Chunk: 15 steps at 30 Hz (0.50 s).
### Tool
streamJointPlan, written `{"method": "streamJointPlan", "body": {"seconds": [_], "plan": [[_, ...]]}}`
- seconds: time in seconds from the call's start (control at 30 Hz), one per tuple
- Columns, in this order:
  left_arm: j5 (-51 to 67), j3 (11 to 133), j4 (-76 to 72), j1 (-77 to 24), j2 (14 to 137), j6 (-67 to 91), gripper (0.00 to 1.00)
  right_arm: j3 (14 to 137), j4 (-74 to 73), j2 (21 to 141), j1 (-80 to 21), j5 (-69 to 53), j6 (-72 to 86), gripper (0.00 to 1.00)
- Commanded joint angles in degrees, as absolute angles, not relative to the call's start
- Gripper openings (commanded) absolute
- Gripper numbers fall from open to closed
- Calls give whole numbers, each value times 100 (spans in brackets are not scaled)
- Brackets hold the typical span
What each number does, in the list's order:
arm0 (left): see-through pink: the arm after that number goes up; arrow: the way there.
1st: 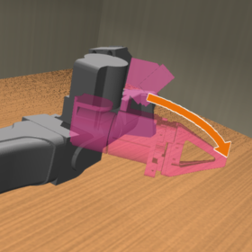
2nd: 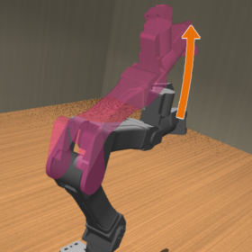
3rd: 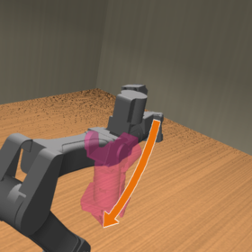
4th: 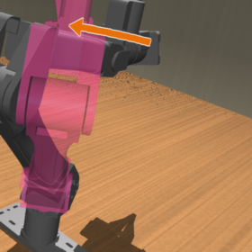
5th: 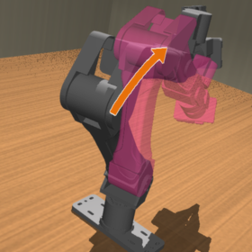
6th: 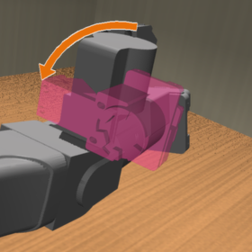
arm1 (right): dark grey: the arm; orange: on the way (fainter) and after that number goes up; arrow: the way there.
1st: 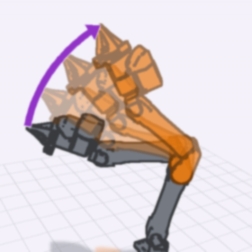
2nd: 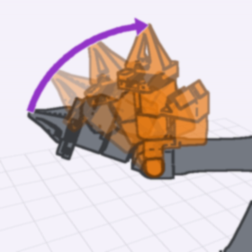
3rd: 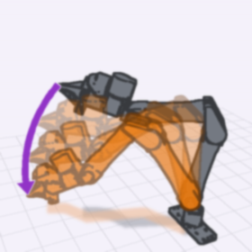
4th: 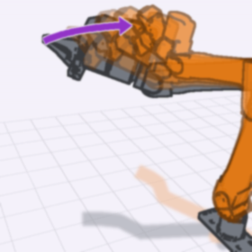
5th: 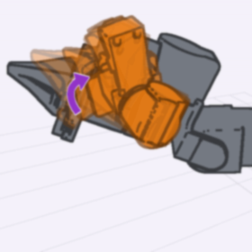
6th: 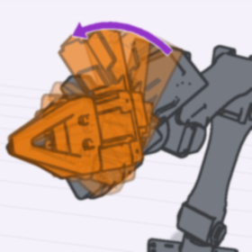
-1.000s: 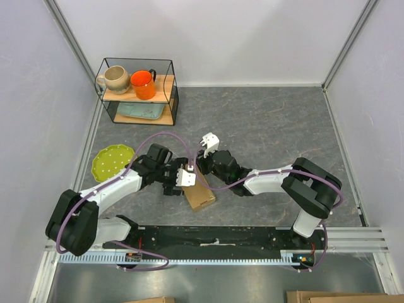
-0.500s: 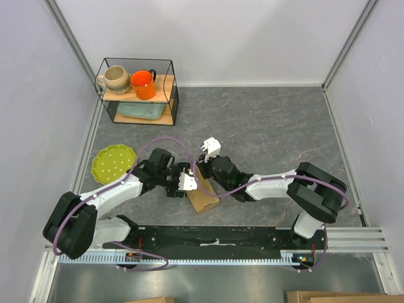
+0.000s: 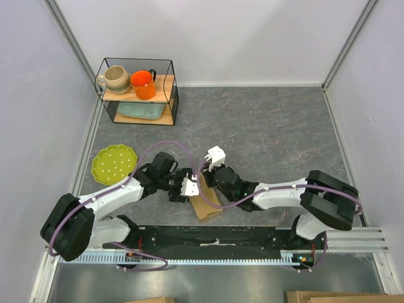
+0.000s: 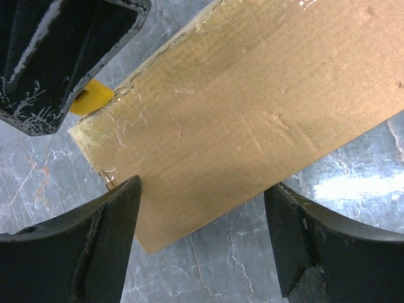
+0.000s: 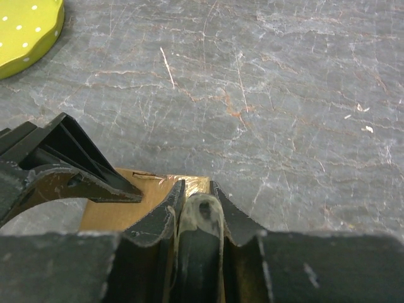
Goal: Unpack the express box
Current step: Cut the express box at the center of the board.
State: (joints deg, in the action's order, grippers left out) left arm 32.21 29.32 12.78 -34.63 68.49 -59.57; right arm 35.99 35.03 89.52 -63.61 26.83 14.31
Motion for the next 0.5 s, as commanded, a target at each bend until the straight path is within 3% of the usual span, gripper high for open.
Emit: {"method": "streamJointPlan", "body": {"seconds": [0.0,0.1,0.17,0.23,0.47], "plan": [[1961,2812,1336,-3392,7005,-5256,59,3279,2866,8377,-6917,2188,2074,0],[1820,2847,1415,-3524,7005,-5098,46,3129,2655,8140,-7075,2267,2188,0],[1706,2821,1389,-3603,6987,-4905,17,2989,2637,8060,-7128,2285,2328,0],[1600,2743,1389,-3726,6961,-4887,13,2918,2672,8024,-7137,2294,2416,0],[1100,2742,1477,-3955,7075,-4693,14,3050,2874,8271,-7207,2145,2461,0]]}}
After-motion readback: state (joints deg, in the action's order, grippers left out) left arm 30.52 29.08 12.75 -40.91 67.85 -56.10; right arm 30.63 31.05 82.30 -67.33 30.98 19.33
